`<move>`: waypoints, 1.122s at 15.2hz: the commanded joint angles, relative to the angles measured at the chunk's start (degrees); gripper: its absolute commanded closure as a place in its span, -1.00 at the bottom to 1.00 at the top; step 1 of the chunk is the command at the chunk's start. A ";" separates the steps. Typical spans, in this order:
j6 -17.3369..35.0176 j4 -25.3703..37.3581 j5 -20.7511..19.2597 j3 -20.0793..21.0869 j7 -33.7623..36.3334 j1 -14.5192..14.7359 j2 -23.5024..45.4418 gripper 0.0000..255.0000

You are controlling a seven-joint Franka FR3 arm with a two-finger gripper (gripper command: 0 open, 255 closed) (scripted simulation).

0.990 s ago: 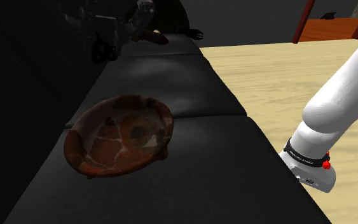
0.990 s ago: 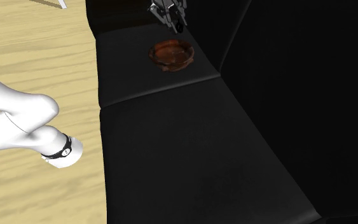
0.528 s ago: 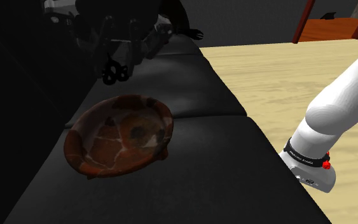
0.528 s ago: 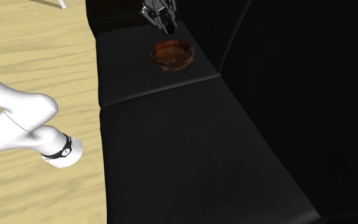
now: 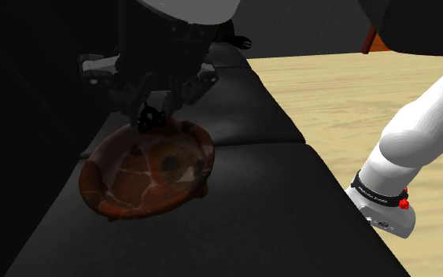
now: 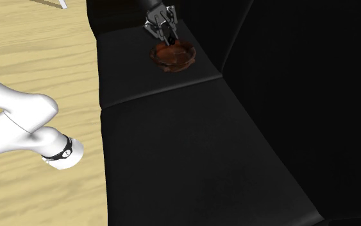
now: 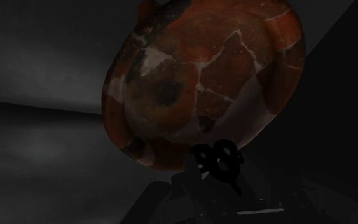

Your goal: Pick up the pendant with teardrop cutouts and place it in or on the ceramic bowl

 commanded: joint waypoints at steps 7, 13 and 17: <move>0.98 -1.10 0.11 -0.33 0.09 0.21 -0.23 1.00; 0.97 -1.09 0.11 -0.33 0.09 0.21 -0.23 -1.00; -4.09 2.80 2.08 -1.82 -1.22 2.09 -2.10 -1.00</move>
